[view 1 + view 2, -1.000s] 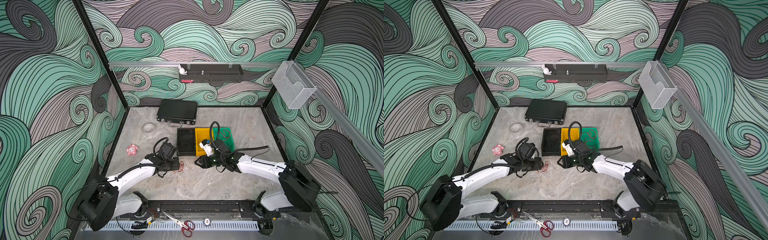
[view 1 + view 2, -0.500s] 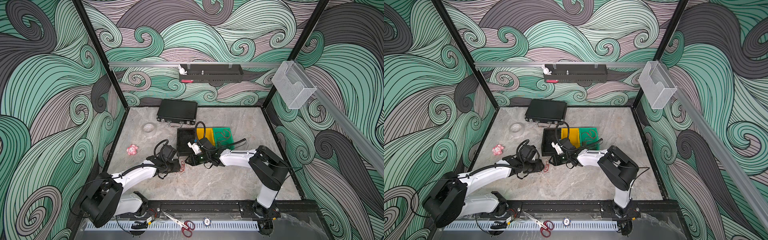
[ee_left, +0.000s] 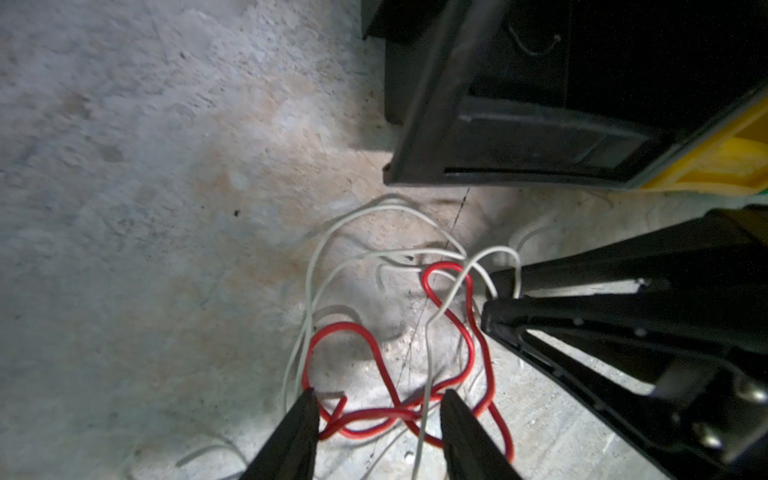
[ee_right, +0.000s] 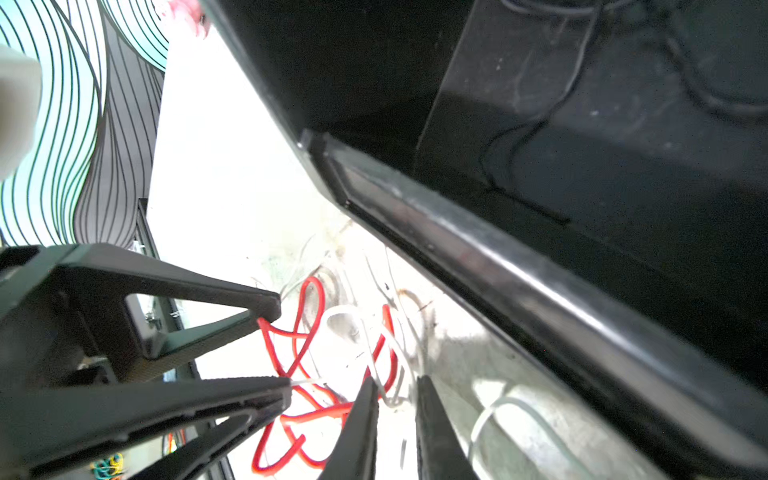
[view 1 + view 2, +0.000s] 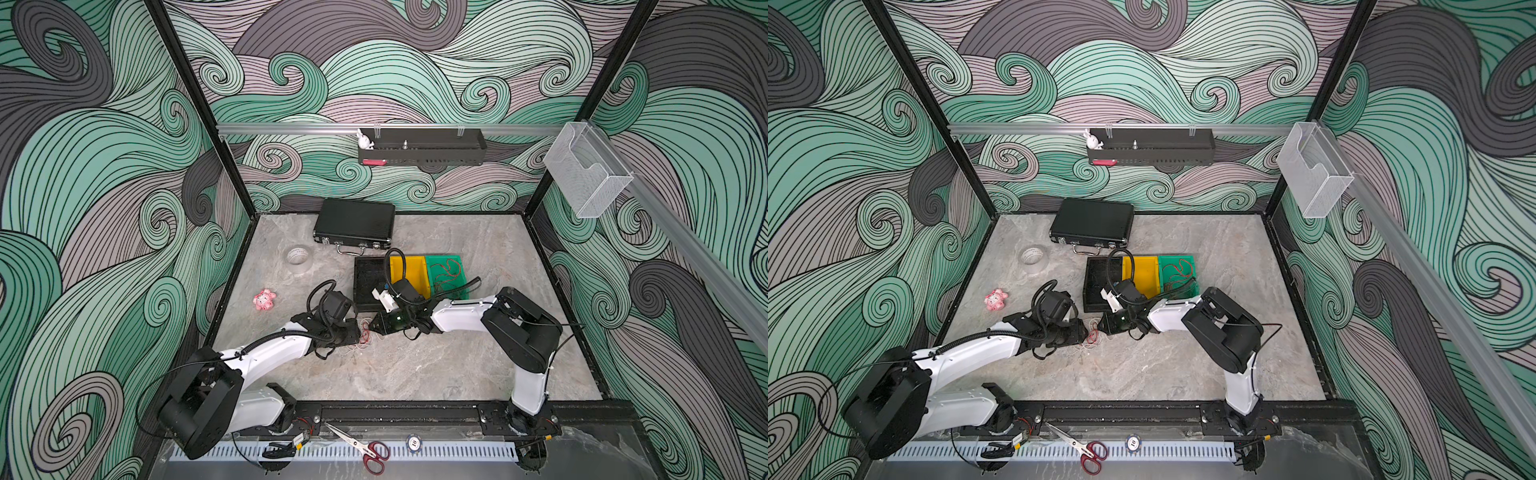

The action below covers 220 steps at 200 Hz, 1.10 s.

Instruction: Untangle the cables

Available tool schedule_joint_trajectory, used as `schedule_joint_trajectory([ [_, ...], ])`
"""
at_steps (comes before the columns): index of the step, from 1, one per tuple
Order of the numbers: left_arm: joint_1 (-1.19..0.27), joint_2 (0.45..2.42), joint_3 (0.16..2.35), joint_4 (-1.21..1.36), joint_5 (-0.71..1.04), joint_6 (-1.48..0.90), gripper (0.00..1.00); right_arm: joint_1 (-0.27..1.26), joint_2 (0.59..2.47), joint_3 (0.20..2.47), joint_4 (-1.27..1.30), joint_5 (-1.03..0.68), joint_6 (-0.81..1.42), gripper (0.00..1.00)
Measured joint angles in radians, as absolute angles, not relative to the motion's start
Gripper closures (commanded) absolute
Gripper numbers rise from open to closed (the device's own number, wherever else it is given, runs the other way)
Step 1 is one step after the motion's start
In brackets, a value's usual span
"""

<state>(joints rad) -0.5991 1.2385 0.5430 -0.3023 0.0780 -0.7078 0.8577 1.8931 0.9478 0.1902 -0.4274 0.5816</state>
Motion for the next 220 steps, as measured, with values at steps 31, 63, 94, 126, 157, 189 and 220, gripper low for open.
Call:
schedule_joint_trajectory([
  [31, -0.599, 1.221, 0.543, -0.303, 0.078, -0.710, 0.49, 0.858, 1.818, 0.919, 0.186, -0.425, 0.579, 0.91],
  [63, -0.599, 1.195, 0.543, -0.303, 0.083, -0.712, 0.47, 0.858, 1.691, 0.899, 0.167, -0.416, 0.570, 0.91],
  [94, -0.599, 1.171, 0.543, -0.303, 0.088, -0.715, 0.47, 0.858, 1.582, 0.877, 0.139, -0.390, 0.550, 0.91],
  [126, -0.599, 1.166, 0.543, -0.304, 0.091, -0.715, 0.46, 0.858, 1.500, 0.851, 0.096, -0.364, 0.528, 0.88],
  [157, -0.599, 1.167, 0.543, -0.304, 0.103, -0.715, 0.44, 0.859, 1.516, 0.851, 0.070, -0.346, 0.509, 0.80],
  [189, -0.599, 1.173, 0.540, -0.271, 0.134, -0.714, 0.44, 0.863, 1.591, 0.851, 0.064, -0.340, 0.503, 0.73],
  [220, -0.606, 1.201, 0.537, -0.221, 0.151, -0.707, 0.45, 0.867, 1.661, 0.852, 0.064, -0.340, 0.503, 0.72],
])
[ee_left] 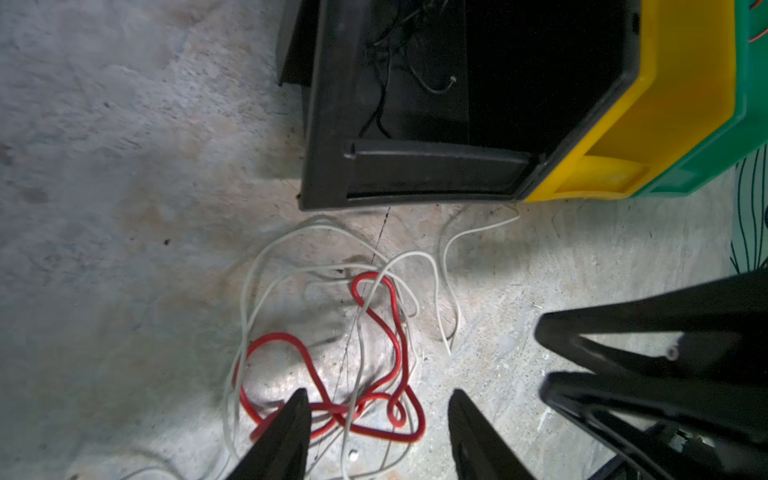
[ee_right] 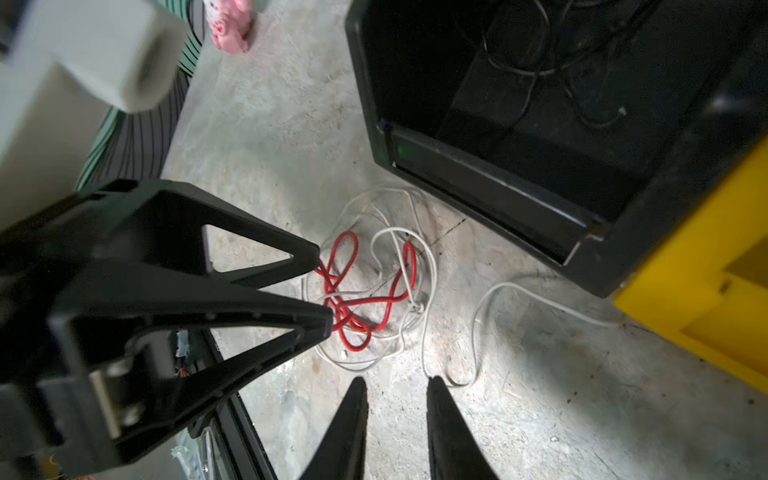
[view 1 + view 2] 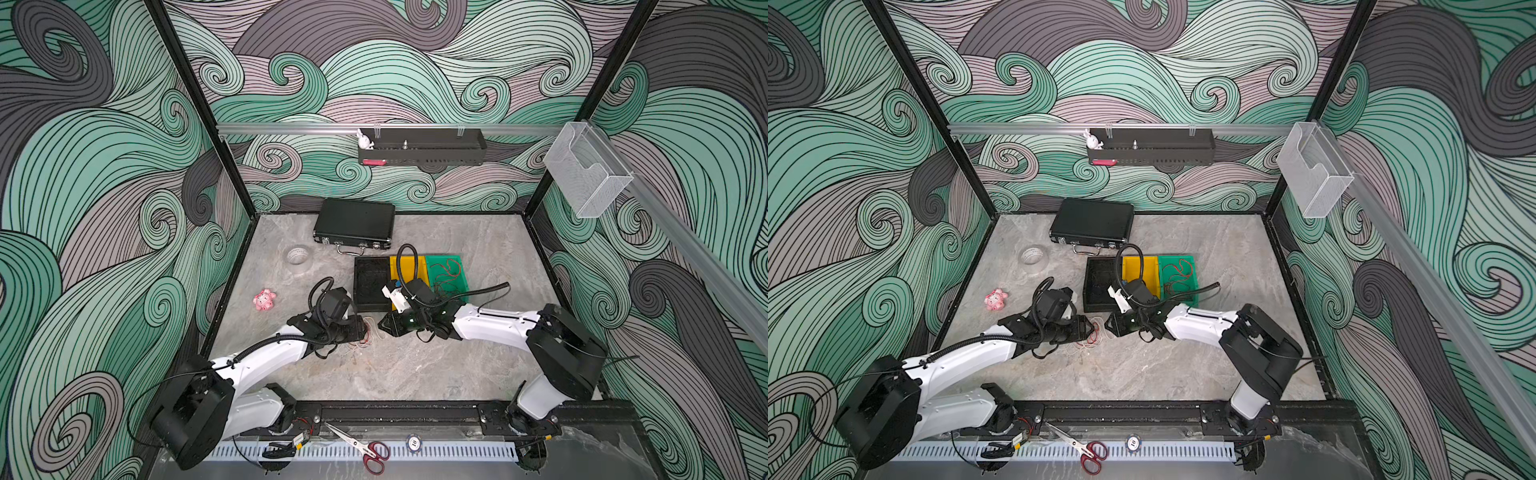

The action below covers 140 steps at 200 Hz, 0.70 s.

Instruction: Untangle the cables

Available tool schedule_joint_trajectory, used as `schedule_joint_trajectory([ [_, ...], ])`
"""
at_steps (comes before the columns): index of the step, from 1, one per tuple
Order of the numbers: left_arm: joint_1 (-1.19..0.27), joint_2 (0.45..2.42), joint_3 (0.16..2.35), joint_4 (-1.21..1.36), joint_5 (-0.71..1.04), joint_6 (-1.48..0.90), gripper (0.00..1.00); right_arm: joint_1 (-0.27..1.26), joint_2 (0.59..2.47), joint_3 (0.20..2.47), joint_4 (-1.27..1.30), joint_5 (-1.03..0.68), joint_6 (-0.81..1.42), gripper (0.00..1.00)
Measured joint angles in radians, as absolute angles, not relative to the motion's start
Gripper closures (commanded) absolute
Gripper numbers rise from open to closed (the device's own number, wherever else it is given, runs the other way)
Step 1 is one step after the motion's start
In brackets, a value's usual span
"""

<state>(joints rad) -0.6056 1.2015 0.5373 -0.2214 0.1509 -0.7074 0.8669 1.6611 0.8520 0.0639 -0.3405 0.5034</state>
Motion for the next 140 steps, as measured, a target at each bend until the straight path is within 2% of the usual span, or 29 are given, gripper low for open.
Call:
schedule_joint_trajectory([
  [19, -0.606, 1.225, 0.537, -0.206, 0.158, -0.697, 0.47, 0.868, 1.700, 0.868, 0.065, -0.340, 0.503, 0.69],
  [83, -0.606, 1.283, 0.537, -0.183, 0.169, -0.676, 0.61, 0.868, 1.834, 0.947, 0.093, -0.342, 0.501, 0.70],
  [116, -0.606, 1.283, 0.537, -0.184, 0.168, -0.677, 0.66, 0.868, 1.877, 0.976, 0.110, -0.356, 0.505, 0.76],
  [140, -0.606, 1.283, 0.537, -0.184, 0.165, -0.681, 0.74, 0.868, 1.883, 0.978, 0.119, -0.371, 0.514, 0.84],
])
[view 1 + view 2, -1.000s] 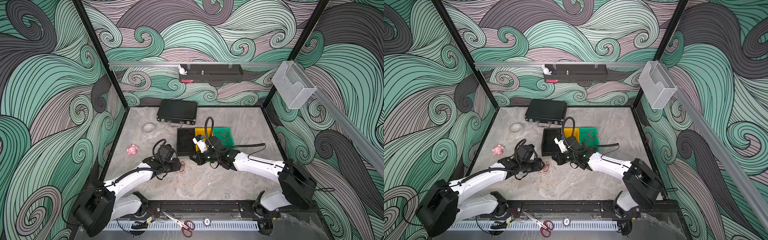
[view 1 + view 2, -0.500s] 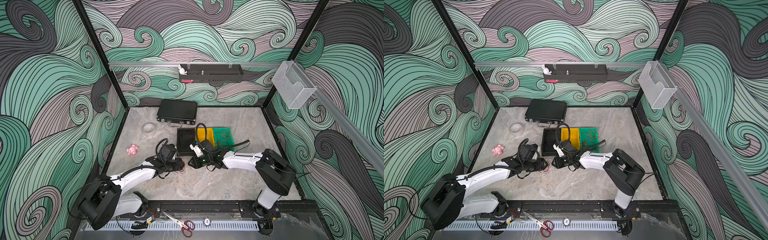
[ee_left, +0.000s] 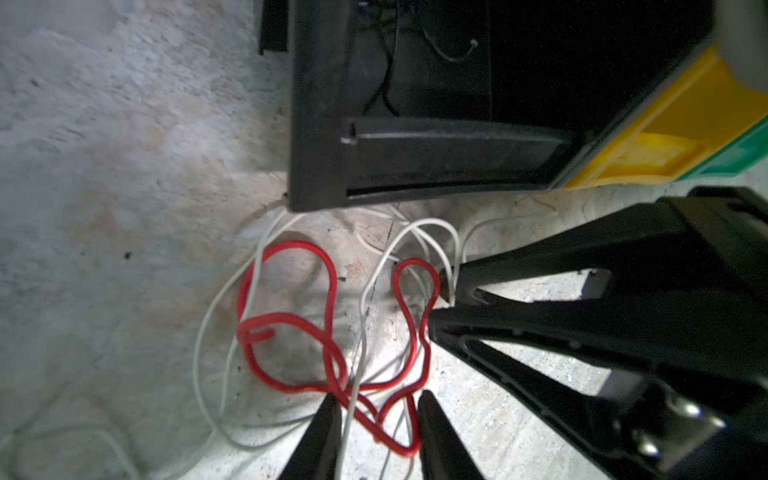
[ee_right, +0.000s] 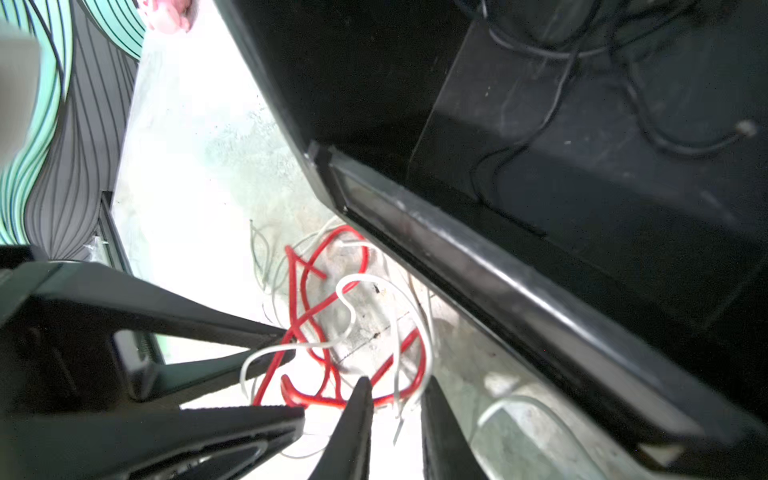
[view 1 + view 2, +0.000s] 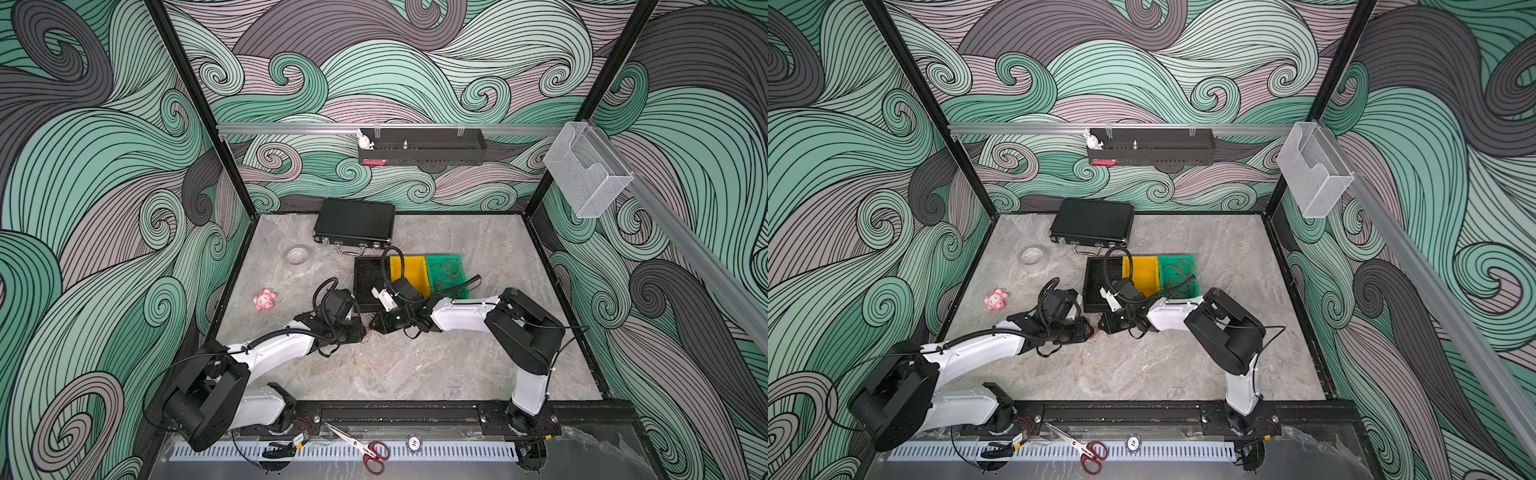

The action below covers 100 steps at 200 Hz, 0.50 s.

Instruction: Untangle the cables

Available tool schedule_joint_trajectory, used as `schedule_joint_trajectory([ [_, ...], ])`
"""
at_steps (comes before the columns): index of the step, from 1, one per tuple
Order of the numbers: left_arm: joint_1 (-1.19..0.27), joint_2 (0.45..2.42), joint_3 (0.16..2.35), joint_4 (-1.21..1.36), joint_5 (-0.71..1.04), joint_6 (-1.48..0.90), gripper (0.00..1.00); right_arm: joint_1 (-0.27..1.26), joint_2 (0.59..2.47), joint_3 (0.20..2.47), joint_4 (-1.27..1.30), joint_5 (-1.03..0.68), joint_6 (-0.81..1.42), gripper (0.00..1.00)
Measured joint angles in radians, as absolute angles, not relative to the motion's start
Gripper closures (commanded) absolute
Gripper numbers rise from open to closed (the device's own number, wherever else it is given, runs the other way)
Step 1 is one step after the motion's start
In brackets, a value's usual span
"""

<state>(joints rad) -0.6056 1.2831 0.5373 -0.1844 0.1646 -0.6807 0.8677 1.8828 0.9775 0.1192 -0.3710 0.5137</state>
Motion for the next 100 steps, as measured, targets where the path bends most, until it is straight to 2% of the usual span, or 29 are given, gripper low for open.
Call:
schedule_joint_trajectory([
  [18, -0.606, 1.283, 0.537, -0.186, 0.161, -0.682, 0.78, 0.868, 1.882, 0.978, 0.126, -0.375, 0.516, 0.90],
  [42, -0.606, 1.283, 0.537, -0.187, 0.157, -0.684, 0.86, 0.868, 1.874, 0.972, 0.128, -0.374, 0.517, 0.94],
  [84, -0.606, 1.259, 0.537, -0.213, 0.134, -0.686, 1.00, 0.868, 1.757, 0.915, 0.116, -0.354, 0.513, 0.95],
  [100, -0.606, 1.238, 0.537, -0.226, 0.123, -0.686, 1.00, 0.868, 1.696, 0.893, 0.108, -0.335, 0.508, 0.96],
])
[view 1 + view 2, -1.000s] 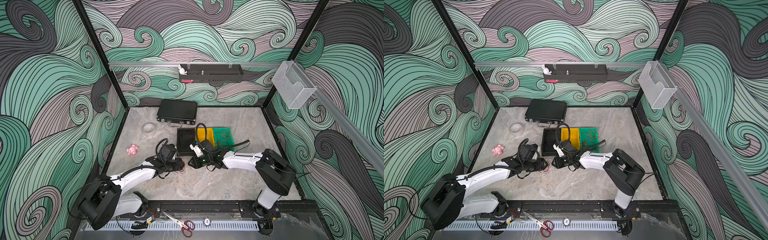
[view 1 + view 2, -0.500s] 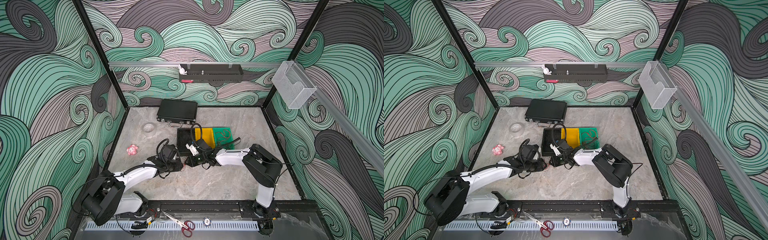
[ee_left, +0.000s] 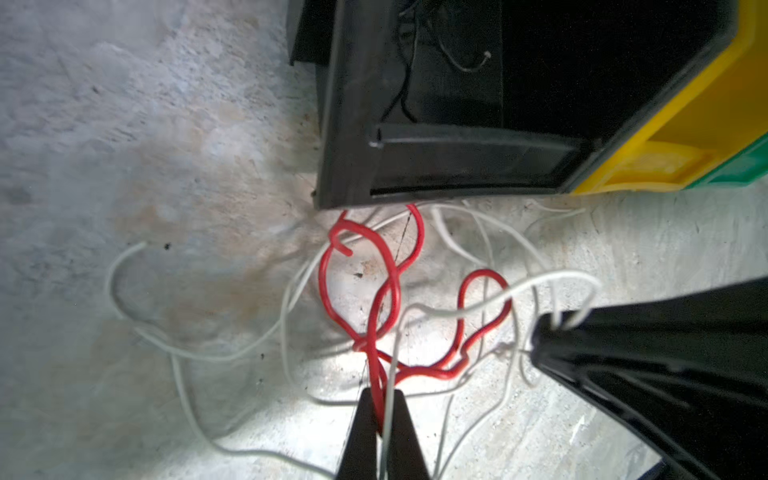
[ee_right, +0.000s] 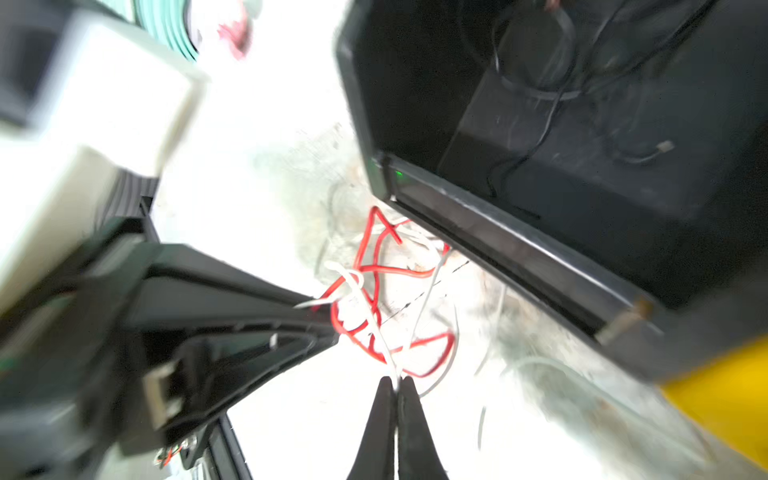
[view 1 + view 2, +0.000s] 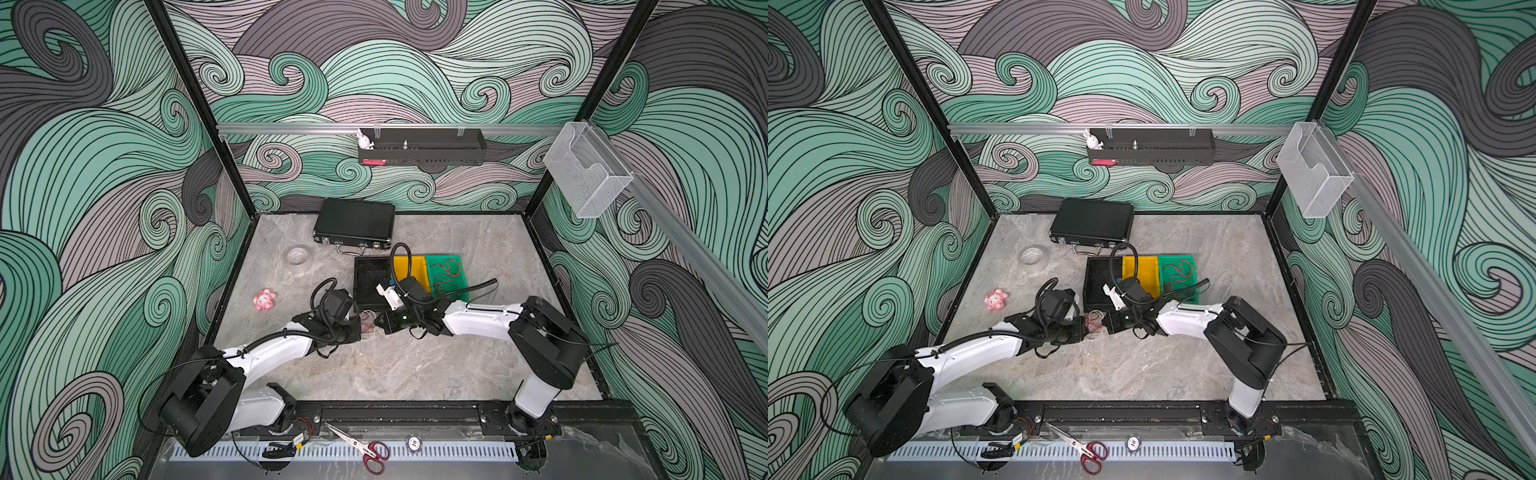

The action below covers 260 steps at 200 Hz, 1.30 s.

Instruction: Untangle the cables

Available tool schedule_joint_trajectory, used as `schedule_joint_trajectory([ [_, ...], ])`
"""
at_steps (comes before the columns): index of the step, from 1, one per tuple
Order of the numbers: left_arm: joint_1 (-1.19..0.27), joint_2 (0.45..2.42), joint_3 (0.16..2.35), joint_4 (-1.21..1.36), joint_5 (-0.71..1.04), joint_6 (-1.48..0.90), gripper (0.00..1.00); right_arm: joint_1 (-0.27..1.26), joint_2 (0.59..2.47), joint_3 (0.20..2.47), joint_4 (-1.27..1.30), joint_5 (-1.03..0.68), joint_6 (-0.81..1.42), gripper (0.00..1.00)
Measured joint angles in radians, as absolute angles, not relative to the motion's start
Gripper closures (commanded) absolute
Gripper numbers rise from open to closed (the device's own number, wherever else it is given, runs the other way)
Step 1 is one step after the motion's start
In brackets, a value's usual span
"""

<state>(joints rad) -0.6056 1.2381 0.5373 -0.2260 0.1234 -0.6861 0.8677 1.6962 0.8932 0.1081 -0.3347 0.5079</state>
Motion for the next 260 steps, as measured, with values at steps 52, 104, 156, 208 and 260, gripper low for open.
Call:
schedule_joint_trajectory([
  [52, -0.606, 1.180, 0.534, -0.270, 0.086, -0.686, 1.00, 0.867, 1.512, 0.813, 0.065, -0.266, 0.490, 0.96],
  [104, -0.605, 1.108, 0.519, -0.292, 0.074, -0.692, 1.00, 0.864, 1.346, 0.728, -0.011, -0.176, 0.459, 0.96],
  [156, -0.602, 1.083, 0.513, -0.293, 0.076, -0.701, 0.60, 0.859, 1.292, 0.697, -0.050, -0.149, 0.443, 0.96],
  [208, -0.596, 1.066, 0.504, -0.296, 0.103, -0.698, 0.46, 0.854, 1.271, 0.677, -0.079, -0.165, 0.435, 0.96],
  [260, -0.580, 1.031, 0.503, -0.274, 0.169, -0.699, 0.45, 0.854, 1.187, 0.671, -0.101, -0.237, 0.369, 0.95],
])
